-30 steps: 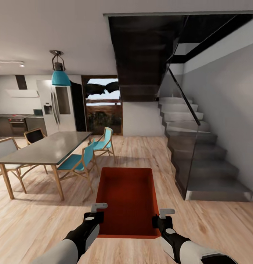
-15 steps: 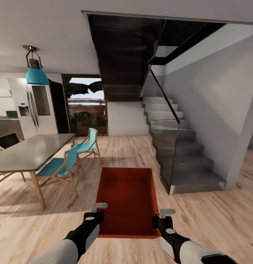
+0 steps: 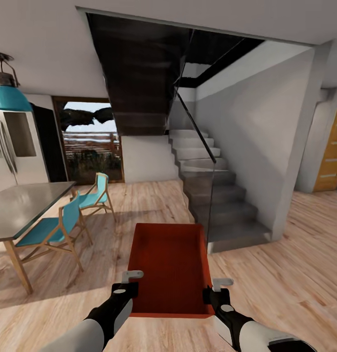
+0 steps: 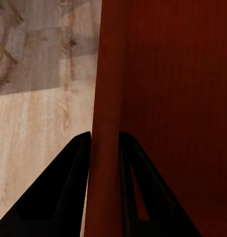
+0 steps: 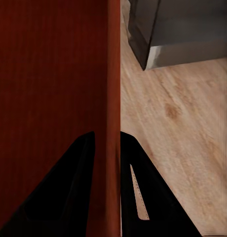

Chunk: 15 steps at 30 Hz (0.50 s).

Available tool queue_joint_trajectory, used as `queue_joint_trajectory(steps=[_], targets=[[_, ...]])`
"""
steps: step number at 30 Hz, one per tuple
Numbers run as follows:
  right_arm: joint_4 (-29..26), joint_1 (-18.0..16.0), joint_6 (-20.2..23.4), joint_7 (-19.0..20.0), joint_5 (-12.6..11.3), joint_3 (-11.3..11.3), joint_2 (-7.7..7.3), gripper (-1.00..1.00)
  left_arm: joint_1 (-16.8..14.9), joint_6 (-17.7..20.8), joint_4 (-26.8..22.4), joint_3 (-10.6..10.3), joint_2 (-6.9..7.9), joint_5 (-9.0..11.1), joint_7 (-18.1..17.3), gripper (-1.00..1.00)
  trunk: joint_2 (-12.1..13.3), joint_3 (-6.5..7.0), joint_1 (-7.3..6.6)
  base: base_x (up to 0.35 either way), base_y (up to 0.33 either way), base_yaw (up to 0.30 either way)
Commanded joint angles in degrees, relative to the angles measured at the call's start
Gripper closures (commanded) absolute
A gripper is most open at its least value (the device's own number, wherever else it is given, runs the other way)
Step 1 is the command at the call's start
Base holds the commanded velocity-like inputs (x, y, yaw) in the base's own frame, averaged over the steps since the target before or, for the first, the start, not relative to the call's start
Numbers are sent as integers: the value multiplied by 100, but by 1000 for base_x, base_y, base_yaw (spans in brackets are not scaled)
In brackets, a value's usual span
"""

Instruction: Move the two storage containers from the living room to the garage. In the garage, place one container on the floor and stack the other container on top of it (either order is fine).

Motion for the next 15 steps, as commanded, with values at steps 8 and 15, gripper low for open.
queue_joint_trajectory(steps=[8,15], targets=[[-14,-6,-65,-15,58,-202,3,100,-2,48,-8,193,37,22,99,100,-7,-9,1,0,0,-284],[-14,-6,-65,-9,58,-202,3,100,-2,49,-10,193,37,21,99,100,-7,-9,1,0,0,-284]])
